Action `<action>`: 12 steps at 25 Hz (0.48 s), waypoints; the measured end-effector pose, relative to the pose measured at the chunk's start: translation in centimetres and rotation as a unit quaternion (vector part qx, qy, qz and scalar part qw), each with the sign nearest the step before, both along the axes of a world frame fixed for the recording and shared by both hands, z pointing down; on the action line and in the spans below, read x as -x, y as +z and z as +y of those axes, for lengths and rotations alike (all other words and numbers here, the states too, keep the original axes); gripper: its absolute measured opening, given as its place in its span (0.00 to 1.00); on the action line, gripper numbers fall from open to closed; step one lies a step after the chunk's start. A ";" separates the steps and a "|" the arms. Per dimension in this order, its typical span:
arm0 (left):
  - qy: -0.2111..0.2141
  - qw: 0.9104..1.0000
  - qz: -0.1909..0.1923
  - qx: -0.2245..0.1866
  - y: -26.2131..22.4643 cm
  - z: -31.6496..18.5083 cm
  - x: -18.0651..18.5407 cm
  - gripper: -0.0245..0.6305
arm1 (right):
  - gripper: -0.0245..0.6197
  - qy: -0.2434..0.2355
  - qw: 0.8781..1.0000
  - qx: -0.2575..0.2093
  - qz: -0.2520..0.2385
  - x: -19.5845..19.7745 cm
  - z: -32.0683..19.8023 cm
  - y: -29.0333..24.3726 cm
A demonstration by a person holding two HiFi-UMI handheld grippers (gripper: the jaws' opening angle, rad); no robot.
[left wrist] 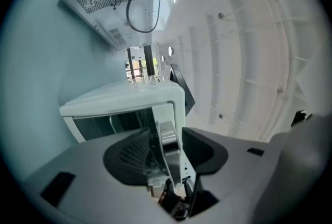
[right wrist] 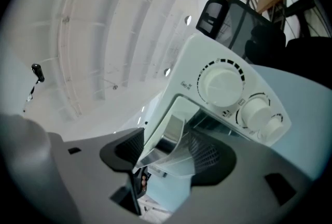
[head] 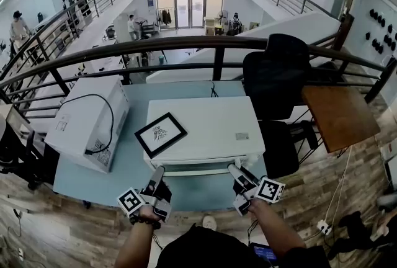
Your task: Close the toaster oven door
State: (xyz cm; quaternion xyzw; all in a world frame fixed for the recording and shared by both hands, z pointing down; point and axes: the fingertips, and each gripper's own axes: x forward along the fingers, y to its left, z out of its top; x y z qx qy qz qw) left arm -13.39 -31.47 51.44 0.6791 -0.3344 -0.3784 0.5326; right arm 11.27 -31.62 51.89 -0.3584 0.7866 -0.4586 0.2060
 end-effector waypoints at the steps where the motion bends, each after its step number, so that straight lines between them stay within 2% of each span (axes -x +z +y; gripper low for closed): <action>1: 0.000 1.000 -0.015 -0.003 -0.1 0.2 0.1 0.35 | 0.47 -0.001 1.000 -0.003 0.017 -0.1 0.3 0.2; 2: 0.000 0.999 -0.042 -0.005 0.0 0.5 0.4 0.39 | 0.48 -0.003 0.999 -0.009 0.035 -0.3 0.7 0.3; 3: -0.002 0.996 -0.093 -0.004 0.5 1.0 1.0 0.40 | 0.48 -0.004 0.999 -0.017 0.050 -0.5 1.1 0.4; 4: -0.006 0.986 -0.165 -0.001 1.2 1.6 1.8 0.41 | 0.48 -0.004 0.998 -0.024 0.064 -0.9 1.5 0.4; 5: -0.011 0.972 -0.233 0.000 1.8 2.3 2.5 0.41 | 0.48 -0.002 0.997 -0.029 0.077 -1.3 2.0 0.4; 6: -0.015 0.961 -0.277 -0.008 1.9 3.0 2.9 0.42 | 0.48 0.000 0.996 -0.032 0.088 -1.7 2.5 0.4; 9: -0.036 0.935 -0.348 -0.047 0.5 4.1 4.1 0.43 | 0.48 0.012 0.990 -0.050 0.129 -3.0 3.8 -0.1; 12: -0.054 0.900 -0.423 -0.086 -1.1 4.6 5.4 0.43 | 0.43 0.038 0.979 -0.089 0.180 -4.1 4.8 -1.7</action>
